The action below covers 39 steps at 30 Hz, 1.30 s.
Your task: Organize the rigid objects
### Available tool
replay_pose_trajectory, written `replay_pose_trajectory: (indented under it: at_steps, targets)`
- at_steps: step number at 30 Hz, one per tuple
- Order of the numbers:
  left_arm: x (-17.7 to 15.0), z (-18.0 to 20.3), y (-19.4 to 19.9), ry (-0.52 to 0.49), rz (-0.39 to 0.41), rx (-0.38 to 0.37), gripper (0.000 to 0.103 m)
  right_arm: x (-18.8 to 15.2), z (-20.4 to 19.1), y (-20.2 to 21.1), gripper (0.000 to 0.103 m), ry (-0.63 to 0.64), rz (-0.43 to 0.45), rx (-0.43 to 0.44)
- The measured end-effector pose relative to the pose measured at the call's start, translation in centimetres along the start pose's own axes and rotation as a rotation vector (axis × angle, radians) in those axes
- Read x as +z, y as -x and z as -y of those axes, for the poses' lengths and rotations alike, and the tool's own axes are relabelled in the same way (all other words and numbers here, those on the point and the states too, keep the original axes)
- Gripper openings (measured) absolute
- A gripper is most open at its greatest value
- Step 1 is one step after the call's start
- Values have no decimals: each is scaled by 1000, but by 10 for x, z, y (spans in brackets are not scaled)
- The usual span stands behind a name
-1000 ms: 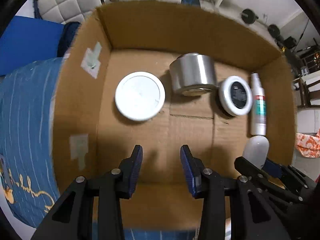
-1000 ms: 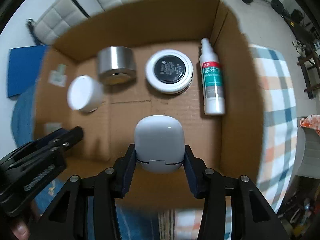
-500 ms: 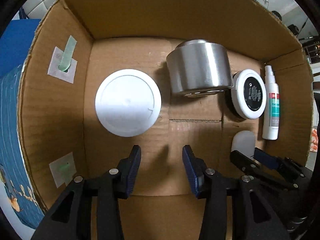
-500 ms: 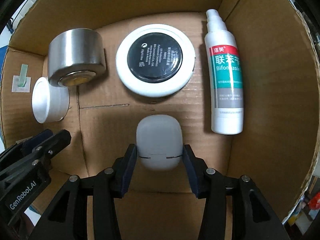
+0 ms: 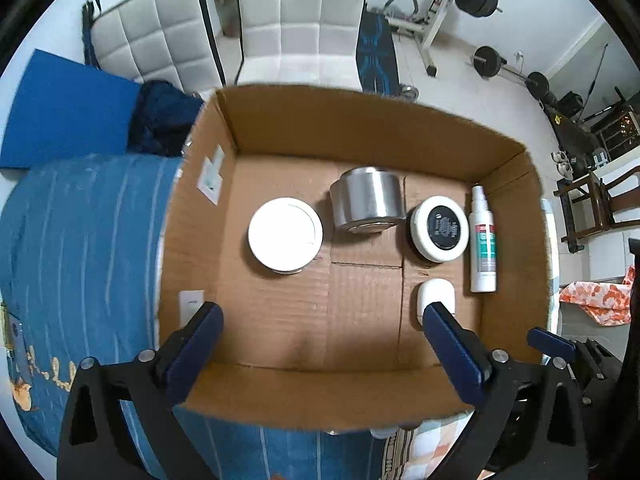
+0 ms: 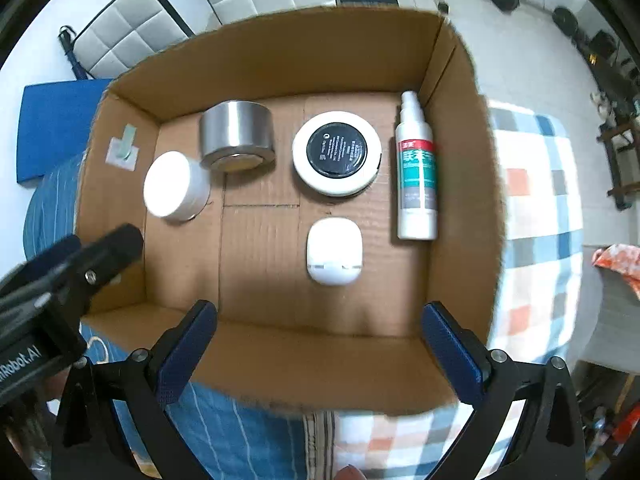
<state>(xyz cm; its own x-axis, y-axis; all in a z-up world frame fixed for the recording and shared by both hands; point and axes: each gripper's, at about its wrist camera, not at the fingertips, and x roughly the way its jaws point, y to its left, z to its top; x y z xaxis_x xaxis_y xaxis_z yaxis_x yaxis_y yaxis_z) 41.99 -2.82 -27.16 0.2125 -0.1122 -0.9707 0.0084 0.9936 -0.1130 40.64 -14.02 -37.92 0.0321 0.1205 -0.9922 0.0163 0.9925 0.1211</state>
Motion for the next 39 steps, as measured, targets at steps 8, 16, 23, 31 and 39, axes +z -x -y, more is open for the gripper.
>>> replay_pose_trajectory:
  at_steps: [8, 16, 23, 31, 39]
  targets:
    - [-23, 8, 38, -21, 67, 37, 102, -39, -9, 50, 103, 26, 60, -52]
    - [-41, 13, 81, -30, 152, 55, 102, -60, -13, 94, 103, 33, 131, -73]
    - [-54, 17, 111, -34, 200, 45, 102, -76, -18, 126, 103, 49, 190, -65]
    - [-98, 7, 91, 5, 153, 98, 102, -117, -9, 102, 103, 63, 119, -3]
    - [-141, -16, -4, 23, -71, 139, 102, -148, 5, -5, 99, 81, -51, -19]
